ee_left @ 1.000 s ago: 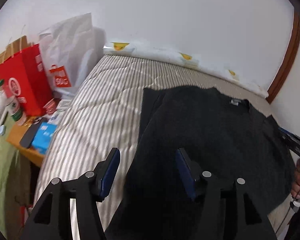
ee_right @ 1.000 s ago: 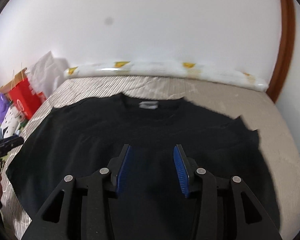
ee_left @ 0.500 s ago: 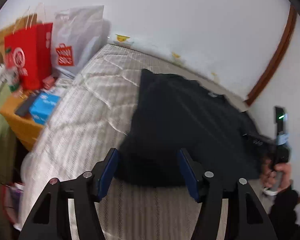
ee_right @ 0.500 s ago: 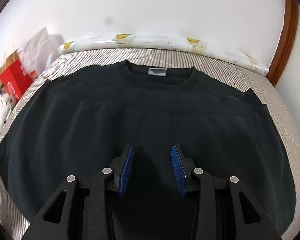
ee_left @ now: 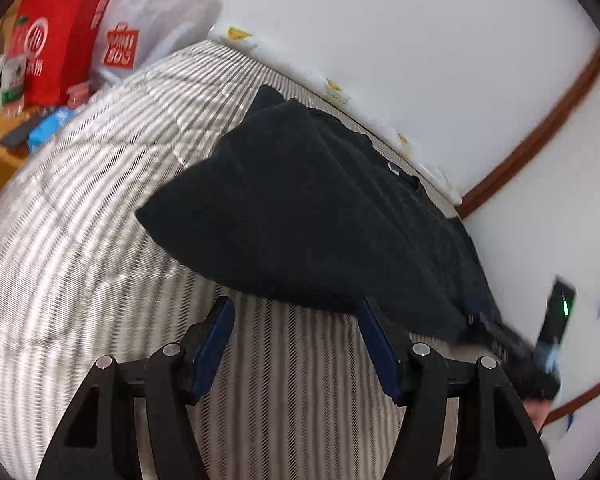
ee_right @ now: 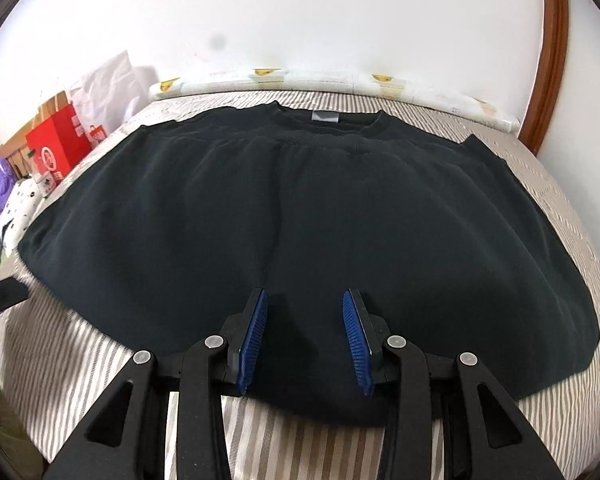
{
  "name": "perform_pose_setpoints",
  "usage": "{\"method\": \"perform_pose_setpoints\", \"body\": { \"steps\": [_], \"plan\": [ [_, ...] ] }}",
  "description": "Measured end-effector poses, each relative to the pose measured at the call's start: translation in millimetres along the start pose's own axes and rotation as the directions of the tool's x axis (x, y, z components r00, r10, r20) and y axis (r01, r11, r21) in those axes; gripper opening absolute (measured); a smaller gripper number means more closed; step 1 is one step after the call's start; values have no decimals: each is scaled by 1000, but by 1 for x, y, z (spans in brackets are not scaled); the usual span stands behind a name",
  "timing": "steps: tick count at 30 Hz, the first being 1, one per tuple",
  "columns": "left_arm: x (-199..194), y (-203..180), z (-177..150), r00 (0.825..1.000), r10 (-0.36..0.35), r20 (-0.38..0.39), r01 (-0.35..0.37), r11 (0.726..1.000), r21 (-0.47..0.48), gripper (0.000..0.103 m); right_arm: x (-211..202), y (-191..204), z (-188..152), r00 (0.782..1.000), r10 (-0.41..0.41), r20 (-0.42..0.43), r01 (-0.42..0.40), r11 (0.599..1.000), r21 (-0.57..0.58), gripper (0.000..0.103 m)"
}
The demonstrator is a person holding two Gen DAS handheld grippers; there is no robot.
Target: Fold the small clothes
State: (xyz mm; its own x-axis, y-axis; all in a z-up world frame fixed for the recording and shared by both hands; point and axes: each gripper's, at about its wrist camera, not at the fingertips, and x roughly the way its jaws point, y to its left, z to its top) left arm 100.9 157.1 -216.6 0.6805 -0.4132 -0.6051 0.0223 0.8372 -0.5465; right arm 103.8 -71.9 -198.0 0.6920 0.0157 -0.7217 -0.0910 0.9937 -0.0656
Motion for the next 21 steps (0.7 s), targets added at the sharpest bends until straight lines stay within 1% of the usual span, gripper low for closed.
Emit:
{"method": "perform_pose_setpoints", "body": {
  "steps": [3,7,10,12,13,14,15,16,17,20,21],
  "plan": [
    [5,-1,3,999,6,35,-5,1000,-27,62,-10,1,-14,1000,20,-13,-20,1000,-18,39],
    [13,-6,10,998,30,52,-28,999,-40,62,-24,-6,-27,999,38,-5,-38,999,-28,39],
    [20,-8,15,997,52,63,-49,998,-46,60,-36,-20,-30,998,56,12,-56,998,13,39],
    [22,-7,18,995,45,87,-37,996,-85,60,-42,-31,-28,999,45,26,-46,998,35,39],
    [22,-5,19,995,42,93,-33,995,-99,57,-45,-39,-27,999,43,33,-45,998,51,39],
    [23,-4,21,993,54,101,-42,993,-114,49,-45,-45,-26,998,46,35,-48,997,63,39],
    [23,-4,22,991,70,111,-56,991,-124,45,-46,-54,-24,998,50,33,-52,995,84,39],
    [23,-4,23,990,78,117,-63,990,-129,38,-45,-62,-23,998,47,29,-50,993,105,39],
    [22,-4,25,988,89,125,-72,988,-136,32,-45,-68,-23,999,43,26,-46,992,121,39],
    [15,-12,30,984,94,153,-76,990,-121,24,-46,-90,-24,999,26,24,-30,985,171,39],
    [11,-19,33,981,100,164,-83,991,-103,23,-49,-97,-24,999,10,34,-17,983,184,38]
  ]
}}
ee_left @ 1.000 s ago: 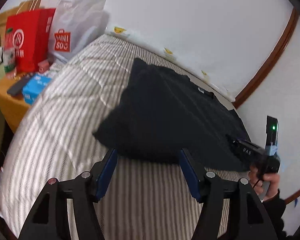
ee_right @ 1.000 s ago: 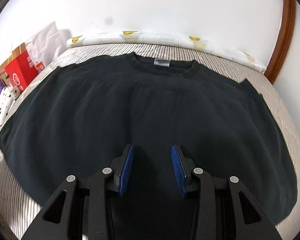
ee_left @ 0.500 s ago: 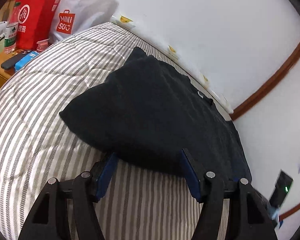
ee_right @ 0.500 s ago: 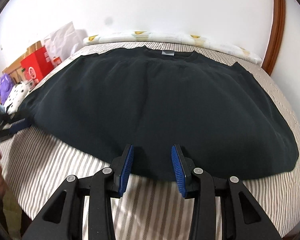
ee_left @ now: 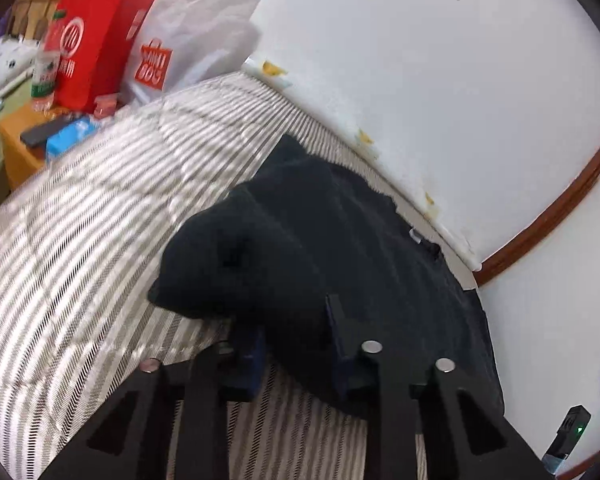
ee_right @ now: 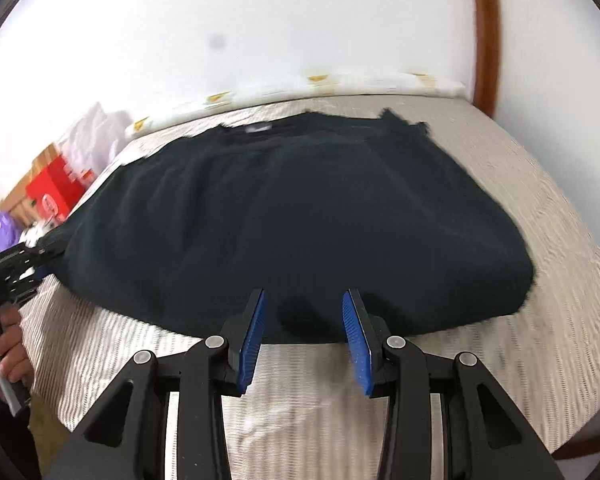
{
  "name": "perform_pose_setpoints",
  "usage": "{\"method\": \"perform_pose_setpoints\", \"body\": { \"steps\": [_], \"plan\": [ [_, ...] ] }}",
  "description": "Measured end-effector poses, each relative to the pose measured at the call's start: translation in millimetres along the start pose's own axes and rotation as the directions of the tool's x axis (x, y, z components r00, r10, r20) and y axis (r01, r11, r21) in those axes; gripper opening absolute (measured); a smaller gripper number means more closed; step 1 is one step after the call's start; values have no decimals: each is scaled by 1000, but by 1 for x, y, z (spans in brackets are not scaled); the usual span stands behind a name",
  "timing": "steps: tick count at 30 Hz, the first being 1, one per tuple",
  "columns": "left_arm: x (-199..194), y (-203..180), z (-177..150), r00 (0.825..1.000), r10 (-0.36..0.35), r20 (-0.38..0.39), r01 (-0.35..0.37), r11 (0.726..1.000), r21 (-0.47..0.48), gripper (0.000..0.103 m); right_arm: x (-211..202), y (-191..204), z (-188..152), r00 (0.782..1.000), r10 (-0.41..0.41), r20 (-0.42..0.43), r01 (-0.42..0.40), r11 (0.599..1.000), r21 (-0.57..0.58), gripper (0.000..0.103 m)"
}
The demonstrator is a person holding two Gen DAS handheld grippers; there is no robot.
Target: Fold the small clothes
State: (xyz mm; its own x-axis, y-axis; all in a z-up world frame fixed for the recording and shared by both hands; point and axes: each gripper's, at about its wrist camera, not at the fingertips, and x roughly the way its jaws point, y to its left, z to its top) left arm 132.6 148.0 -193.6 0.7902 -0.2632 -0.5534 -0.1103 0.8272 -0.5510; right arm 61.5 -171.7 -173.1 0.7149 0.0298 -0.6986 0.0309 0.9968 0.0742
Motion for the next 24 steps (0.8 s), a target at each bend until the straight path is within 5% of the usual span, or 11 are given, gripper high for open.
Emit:
{"method": "perform_pose_setpoints", "body": {
  "steps": [7,13,18,24],
  "plan": [
    [-16,-81,10,995,31,98,-53,971,231,16,-37,-43,14,990,-68,126,62,997,50,39],
    [-20,-172,9,990,-73,117,21,917,397,14,-68,-81,14,970,-138,199,126,989,75,39],
    [-2,-255,-23,980,-196,18,154,821,549,14,-81,-112,9,961,-188,201,167,979,120,39],
    [49,-295,-85,956,-220,-194,294,730,617,15,-77,-138,-2,962,-224,156,198,966,166,39]
  ]
}}
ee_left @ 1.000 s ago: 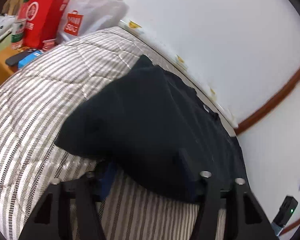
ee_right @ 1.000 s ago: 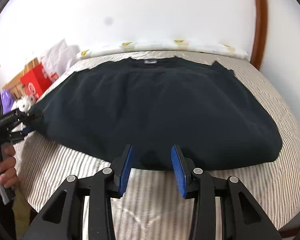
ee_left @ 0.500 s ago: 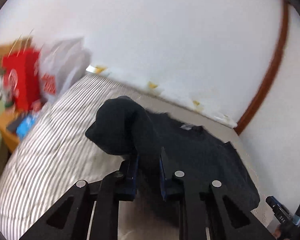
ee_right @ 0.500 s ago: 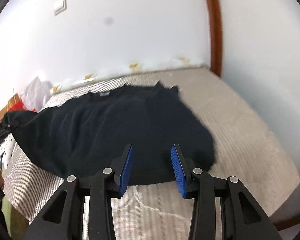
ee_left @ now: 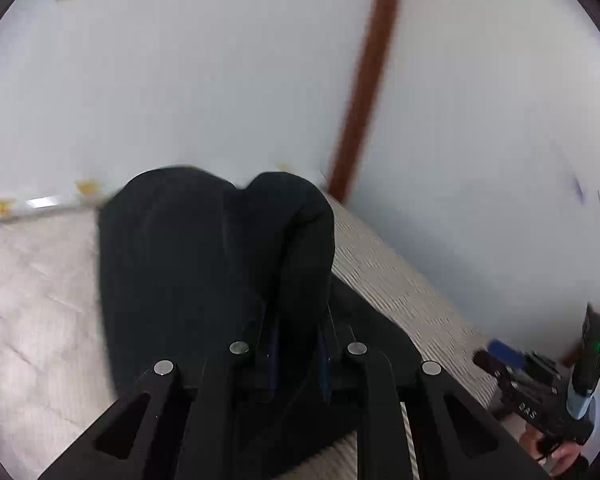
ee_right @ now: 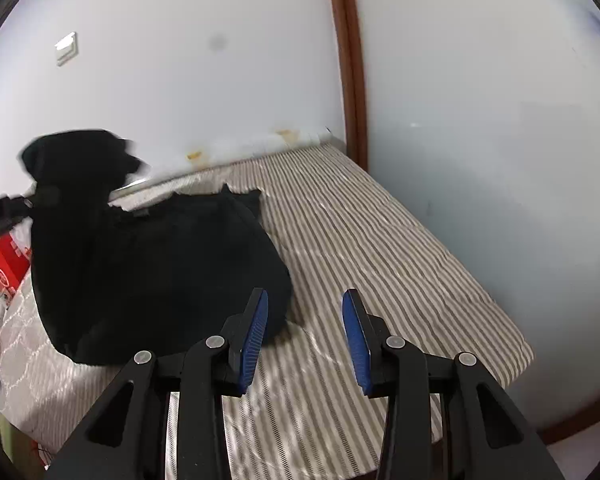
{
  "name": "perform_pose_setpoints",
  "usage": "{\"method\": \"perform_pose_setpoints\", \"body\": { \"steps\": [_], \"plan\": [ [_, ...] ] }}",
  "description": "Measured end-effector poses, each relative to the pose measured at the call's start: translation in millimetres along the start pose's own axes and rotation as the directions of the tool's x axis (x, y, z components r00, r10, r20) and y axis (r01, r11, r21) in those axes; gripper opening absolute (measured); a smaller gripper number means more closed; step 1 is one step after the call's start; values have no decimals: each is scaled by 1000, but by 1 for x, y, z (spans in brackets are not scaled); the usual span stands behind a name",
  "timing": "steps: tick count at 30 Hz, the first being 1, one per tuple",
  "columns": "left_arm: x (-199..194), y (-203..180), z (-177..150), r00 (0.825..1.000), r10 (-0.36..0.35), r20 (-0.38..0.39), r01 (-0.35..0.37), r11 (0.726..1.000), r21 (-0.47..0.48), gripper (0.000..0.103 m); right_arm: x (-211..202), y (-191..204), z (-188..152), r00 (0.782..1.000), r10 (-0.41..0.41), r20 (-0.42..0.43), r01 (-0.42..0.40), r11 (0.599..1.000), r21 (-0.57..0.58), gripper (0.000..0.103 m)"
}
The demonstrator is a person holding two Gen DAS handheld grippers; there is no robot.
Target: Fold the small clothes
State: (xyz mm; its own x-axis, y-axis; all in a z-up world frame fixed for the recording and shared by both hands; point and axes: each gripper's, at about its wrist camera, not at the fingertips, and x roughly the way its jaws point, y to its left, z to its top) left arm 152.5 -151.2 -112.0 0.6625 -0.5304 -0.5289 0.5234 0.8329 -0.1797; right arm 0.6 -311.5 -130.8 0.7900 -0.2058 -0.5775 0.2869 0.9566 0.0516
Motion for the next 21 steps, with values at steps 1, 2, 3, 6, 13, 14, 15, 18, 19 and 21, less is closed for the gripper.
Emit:
{"method": "perform_pose_setpoints", "body": {
  "steps": [1,2,3,6,13,14,15,18,19,21],
  "plan": [
    [13,-3,-7,999,-16,-38,16,1000,1,15,2,-1,-2,1000,-3,-11,3,1000,0,39],
    [26,-7,-15,996,-27,-84,28,1000,8,16,4,-2,-5,1000,-8,-25,7,1000,-5,39],
    [36,-9,-23,991,-35,-129,37,999,19,17,7,-1,-8,999,-12,-39,11,1000,-16,38],
    [38,-12,-34,988,-55,-143,65,995,71,24,12,6,-11,998,-12,-68,8,998,-57,38],
    [-11,29,-37,996,-69,-64,73,995,63,62,13,40,10,981,189,-52,-192,980,-50,49],
    [-17,38,-41,997,-54,-63,57,997,55,63,14,45,14,973,225,-45,-227,973,-38,55],
    [-21,47,-45,998,-30,-64,33,998,47,63,15,52,18,962,270,-38,-271,962,-24,60],
    [-36,76,-62,996,31,-78,-28,999,42,63,20,71,24,934,355,-41,-355,935,12,66],
    [-40,85,-70,995,40,-90,-36,999,38,64,25,78,26,927,374,-38,-373,927,30,67],
    [-46,101,-88,991,36,-126,-34,999,12,64,33,89,28,918,396,-39,-393,918,57,68]
  ]
}}
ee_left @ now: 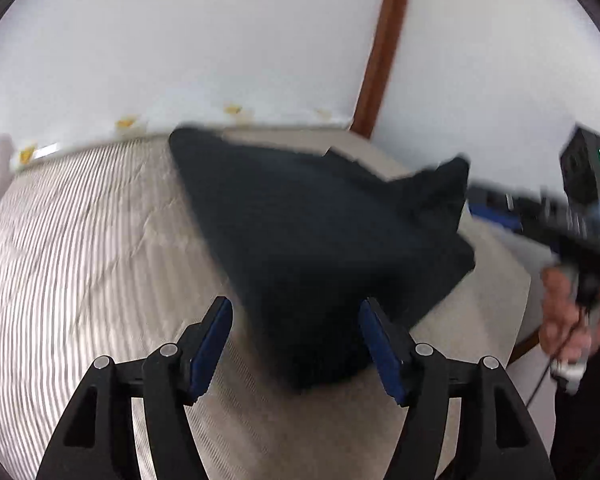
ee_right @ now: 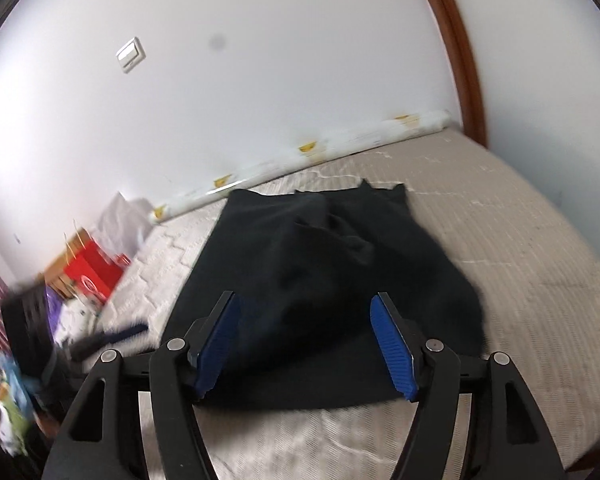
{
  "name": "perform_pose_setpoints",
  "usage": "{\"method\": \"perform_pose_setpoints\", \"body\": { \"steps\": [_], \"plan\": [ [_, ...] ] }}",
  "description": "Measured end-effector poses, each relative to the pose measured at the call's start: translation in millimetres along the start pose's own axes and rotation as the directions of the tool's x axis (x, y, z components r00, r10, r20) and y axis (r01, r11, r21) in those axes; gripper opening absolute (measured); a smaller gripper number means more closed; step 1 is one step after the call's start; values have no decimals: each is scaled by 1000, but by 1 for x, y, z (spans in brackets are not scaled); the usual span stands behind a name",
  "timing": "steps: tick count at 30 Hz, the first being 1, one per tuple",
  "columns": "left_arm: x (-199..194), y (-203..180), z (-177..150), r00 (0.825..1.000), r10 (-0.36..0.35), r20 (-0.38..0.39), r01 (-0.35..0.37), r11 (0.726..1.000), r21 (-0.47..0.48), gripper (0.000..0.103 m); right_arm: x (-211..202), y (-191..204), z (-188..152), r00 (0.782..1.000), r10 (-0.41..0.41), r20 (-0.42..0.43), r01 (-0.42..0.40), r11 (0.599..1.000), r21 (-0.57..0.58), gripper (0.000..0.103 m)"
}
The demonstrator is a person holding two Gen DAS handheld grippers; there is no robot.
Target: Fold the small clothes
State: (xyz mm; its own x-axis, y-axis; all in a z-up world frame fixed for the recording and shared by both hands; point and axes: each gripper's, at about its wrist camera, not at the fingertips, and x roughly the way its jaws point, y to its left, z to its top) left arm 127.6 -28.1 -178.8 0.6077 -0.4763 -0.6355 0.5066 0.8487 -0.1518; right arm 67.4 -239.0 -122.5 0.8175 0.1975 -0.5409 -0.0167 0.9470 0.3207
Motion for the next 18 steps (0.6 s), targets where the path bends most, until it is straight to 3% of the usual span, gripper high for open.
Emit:
{"method": "perform_pose_setpoints", "body": {
  "steps": [4,9,11,12,15,18],
  "plan": [
    [11,10,-22,998,-15,-59,14,1000,-25,64,34,14,3,999,-22,-35,23,1000,12,69],
    [41,-1,-20,995,-21,-96,18,999,-32,64,76,12,9,991,-98,-89,102,994,43,69],
    [56,-3,-14,994,3,-107,-6,1000,-30,64,82,8,14,992,-104,-76,108,992,64,58],
    [61,-6,-12,994,17,-112,-21,999,-35,64,84,6,16,992,-103,-76,108,992,69,41],
    [62,-9,-8,993,32,-109,-36,999,-36,64,87,9,26,993,-81,-87,81,997,-2,21],
    [64,-12,-7,993,25,-119,-29,999,-31,64,59,12,35,997,-76,12,77,992,-99,16]
  ]
}}
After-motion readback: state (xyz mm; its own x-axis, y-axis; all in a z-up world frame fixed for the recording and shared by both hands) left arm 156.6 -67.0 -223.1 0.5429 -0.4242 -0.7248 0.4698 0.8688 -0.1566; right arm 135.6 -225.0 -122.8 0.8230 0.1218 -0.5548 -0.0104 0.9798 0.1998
